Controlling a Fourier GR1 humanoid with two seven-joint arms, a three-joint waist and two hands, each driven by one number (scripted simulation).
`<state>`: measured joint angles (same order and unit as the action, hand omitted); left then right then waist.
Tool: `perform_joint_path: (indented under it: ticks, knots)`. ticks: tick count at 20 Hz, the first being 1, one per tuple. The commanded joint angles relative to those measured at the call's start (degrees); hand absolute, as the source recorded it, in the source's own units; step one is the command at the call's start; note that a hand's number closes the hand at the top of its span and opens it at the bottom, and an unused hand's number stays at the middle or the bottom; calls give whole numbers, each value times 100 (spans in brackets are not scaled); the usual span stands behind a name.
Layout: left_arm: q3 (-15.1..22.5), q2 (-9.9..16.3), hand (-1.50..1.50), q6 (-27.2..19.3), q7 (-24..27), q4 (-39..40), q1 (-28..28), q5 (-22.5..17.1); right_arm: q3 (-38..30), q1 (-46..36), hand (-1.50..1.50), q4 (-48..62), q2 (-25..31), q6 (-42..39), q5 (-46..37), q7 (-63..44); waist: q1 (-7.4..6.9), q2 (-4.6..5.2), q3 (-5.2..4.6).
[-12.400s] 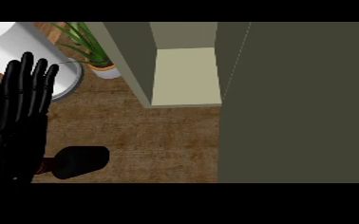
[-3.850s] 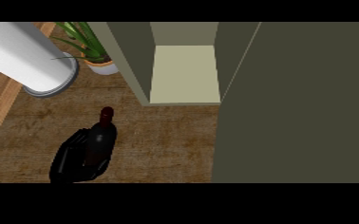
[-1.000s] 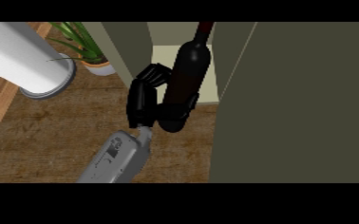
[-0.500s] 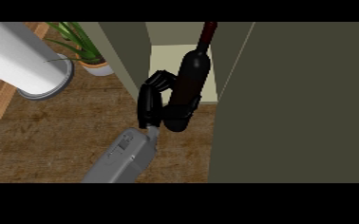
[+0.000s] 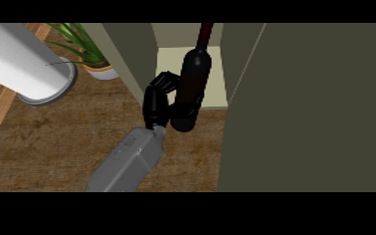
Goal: Pick up the wine, place it into the cabinet and close the cabinet
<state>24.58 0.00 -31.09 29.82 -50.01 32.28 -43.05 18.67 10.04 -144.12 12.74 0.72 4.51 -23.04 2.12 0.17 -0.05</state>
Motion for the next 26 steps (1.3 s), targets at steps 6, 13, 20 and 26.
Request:
perform_joint_path:
  ticks: [6, 13, 20, 26]
  knots:
    - [-142, 0, 150, 22, 95, 1089, 1121, -685, -226, 114, -150, -981, 11, -97, 730, -437, 78, 26, 0]
    - [-447, 0, 150, 189, 165, 1765, 1626, -755, -93, 363, -150, -955, -123, -142, 459, -302, 4, 12, 1]
    - [-668, 2, 150, -166, 47, 2227, 2349, -712, 36, 770, -150, -952, -195, -273, 390, -6, 65, 2, 6]
    - [-930, 291, 150, -454, -287, 3148, 3286, -412, -78, 405, -150, -585, -272, -350, 602, -16, 86, 42, 7]
